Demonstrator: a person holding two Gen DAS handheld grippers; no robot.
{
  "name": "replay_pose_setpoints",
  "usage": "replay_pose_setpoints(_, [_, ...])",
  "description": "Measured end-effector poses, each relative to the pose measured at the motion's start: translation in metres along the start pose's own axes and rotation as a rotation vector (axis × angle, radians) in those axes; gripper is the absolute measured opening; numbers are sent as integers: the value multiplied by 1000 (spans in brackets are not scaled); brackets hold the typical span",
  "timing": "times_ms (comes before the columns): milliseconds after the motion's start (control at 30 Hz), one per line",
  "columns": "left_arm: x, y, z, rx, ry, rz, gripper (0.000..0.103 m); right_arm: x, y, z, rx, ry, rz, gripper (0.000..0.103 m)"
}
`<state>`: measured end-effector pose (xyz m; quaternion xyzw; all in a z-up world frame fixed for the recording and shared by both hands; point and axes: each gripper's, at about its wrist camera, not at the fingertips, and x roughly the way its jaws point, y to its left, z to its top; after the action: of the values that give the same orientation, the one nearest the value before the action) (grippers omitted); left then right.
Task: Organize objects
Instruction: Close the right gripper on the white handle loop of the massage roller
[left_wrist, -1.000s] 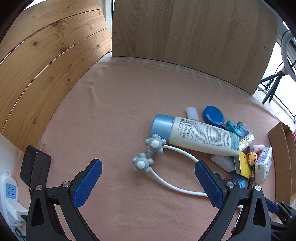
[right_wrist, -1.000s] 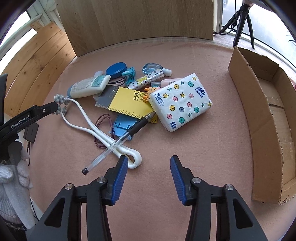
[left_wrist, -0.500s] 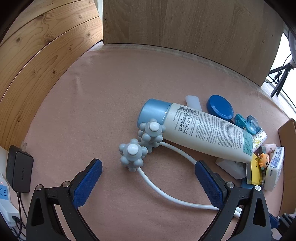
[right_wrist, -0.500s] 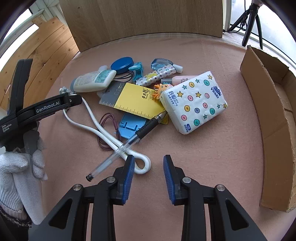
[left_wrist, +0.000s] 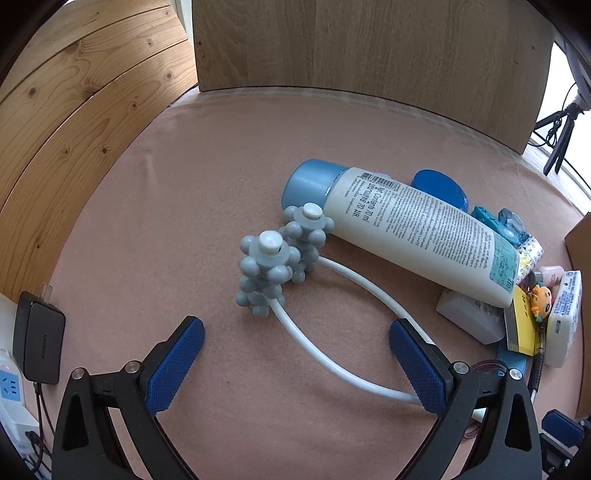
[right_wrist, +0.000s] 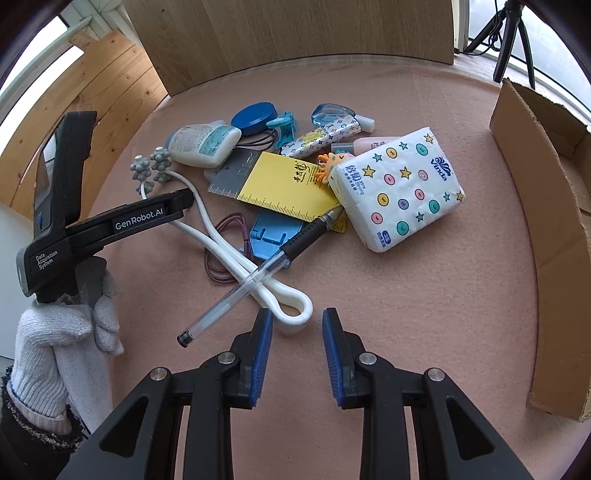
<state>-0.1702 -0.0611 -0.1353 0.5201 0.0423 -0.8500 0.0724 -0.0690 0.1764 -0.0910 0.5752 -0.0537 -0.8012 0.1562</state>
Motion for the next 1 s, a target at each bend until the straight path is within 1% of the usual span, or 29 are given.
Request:
replay_pose_setpoints(67, [0,-2,0,5,-2,-1,102,-5,-2,-1,2,-24,-14,29])
replay_pose_setpoints(133, [-2,-4,-2,7,-6,-5,100,-6,-5,2,-4,-34,-23,39])
replay_pose_setpoints(167, [-3,-4,-2,6,-6,-7,100,-4,-6,4,-9,-27,-30,40])
replay_pose_setpoints(333, [-2,-4,-1,5,-5,-13,99,8,-9,12,-21,-9,-21,40])
replay_pose_setpoints(500, [-6,-3,-7,6,-5,-21,97,15,2,7,-43,48,84,40])
replay_pose_setpoints(567, [-8,-3,-11,8,-10,-23,96,17,11,2,-79,60,75,40])
replay_pose_setpoints(633, [-9,-1,-12,12,-11,-25,95,15,14,0,-91,52,68,40])
replay_pose_setpoints(767, [-10,2,-15,15,-10,-25,93,8,8,-3,-79,47,106,40])
replay_pose_setpoints(833, [-12,3,-19,18,-11,-24,91,7,7,-4,-85,52,100,40])
replay_pose_setpoints(900, [-14,6,-21,23,-11,-23,91,1,5,-5,-67,29,93,40])
replay_pose_setpoints(1000, [-18,8,-26,29,-9,-23,90,-8,-9,-3,-4,-15,77,40])
